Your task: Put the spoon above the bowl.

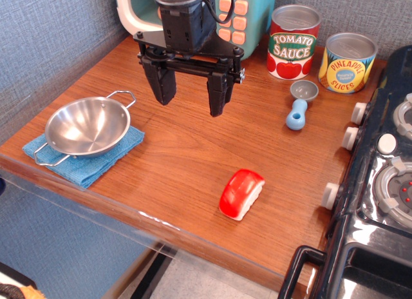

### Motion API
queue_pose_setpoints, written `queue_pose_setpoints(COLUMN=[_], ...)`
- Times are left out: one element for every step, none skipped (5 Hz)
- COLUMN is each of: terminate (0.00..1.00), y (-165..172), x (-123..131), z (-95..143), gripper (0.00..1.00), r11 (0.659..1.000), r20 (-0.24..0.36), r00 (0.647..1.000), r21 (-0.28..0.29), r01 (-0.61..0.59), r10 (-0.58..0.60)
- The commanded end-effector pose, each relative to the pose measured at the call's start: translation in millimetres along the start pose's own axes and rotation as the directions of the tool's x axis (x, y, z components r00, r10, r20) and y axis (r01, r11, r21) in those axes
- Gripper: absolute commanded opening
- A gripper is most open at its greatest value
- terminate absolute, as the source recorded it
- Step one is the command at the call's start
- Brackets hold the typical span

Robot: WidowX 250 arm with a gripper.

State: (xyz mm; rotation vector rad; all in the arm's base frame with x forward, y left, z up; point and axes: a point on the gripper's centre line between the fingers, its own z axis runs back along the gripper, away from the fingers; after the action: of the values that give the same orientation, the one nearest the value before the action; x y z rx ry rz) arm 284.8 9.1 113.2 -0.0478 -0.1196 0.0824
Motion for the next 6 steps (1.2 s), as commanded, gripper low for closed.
queue_pose_setpoints(terminate=[0.0, 0.0, 0.0, 0.0, 0.0, 0.0], y=[0.0, -1.7, 4.4, -1.9, -27.3, -55.7], x=[0.0, 4.4, 14.1, 30.8, 54.2, 79.4], z=[0.0, -6.0, -12.5, -24.9, -41.0, -43.9], gripper=[1.0, 1.0, 1.0, 1.0, 1.0, 1.0], r11=[1.0, 1.0, 1.0, 0.998, 0.995, 0.996], r20=[0.0, -0.004, 0.004, 0.012, 0.004, 0.022], r00=[1.0, 1.0, 1.0, 0.998, 0.995, 0.996], r21=[0.0, -0.017, 0.003, 0.021, 0.007, -0.008], r01=[0.0, 0.012, -0.023, -0.054, -0.097, -0.086], r10=[0.0, -0.012, 0.023, 0.054, 0.097, 0.086])
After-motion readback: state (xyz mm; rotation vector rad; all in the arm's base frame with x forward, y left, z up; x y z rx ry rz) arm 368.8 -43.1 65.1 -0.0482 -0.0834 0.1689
